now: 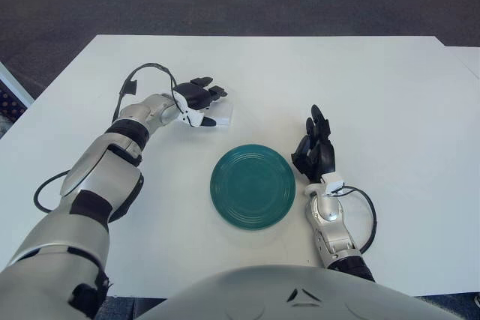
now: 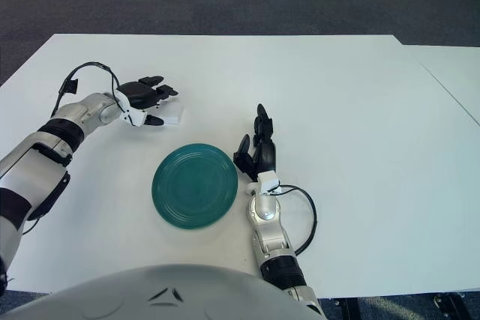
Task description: Put the charger into the plate.
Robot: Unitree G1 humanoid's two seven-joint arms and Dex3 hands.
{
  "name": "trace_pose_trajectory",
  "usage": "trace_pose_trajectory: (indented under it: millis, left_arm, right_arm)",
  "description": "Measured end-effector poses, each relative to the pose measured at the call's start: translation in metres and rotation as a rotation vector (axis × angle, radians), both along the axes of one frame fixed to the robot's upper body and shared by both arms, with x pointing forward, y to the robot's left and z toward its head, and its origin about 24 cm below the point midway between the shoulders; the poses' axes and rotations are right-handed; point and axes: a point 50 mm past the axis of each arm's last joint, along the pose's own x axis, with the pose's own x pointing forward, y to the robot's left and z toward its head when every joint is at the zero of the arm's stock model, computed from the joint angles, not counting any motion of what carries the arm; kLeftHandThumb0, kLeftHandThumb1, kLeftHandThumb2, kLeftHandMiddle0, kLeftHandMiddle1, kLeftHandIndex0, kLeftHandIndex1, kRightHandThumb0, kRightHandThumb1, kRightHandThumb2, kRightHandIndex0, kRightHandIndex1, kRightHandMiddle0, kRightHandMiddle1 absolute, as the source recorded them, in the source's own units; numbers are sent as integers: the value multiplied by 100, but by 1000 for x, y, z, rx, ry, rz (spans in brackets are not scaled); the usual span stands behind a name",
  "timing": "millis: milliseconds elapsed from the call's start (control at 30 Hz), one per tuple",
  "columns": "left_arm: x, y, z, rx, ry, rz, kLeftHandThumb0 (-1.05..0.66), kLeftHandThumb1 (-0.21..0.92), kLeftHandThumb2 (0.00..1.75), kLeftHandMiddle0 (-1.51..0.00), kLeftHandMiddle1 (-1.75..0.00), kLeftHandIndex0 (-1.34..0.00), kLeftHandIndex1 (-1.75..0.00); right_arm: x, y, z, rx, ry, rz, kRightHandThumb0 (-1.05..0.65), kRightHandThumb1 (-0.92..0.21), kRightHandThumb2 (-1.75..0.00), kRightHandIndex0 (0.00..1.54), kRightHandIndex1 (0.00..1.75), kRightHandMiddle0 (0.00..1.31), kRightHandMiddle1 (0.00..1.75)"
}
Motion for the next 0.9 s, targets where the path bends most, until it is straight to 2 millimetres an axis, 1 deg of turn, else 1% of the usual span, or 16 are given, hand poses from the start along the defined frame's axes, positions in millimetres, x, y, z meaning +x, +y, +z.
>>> trace_pose_trajectory:
  millis: [200,600,900]
  left_arm:
    - [0,-3,-3,-12,25,14,-105,92,75,-2,0,0,-62]
    - [-1,-6,-6,-33,51,29,-105,92,72,0,0,0,-60]
    - [-5,-7,-18,-41,70,49,-105,92,68,-1,0,0,-61]
  right_arm:
    - [0,0,0,0,-1,6,-92,-92,-98,7,0,0,18]
    - [0,1,2,3,-21,16,-93,-92,-96,6,0,0,17]
    - [-1,0,2,4,-22,10,-94,-92,-98,6,0,0,15]
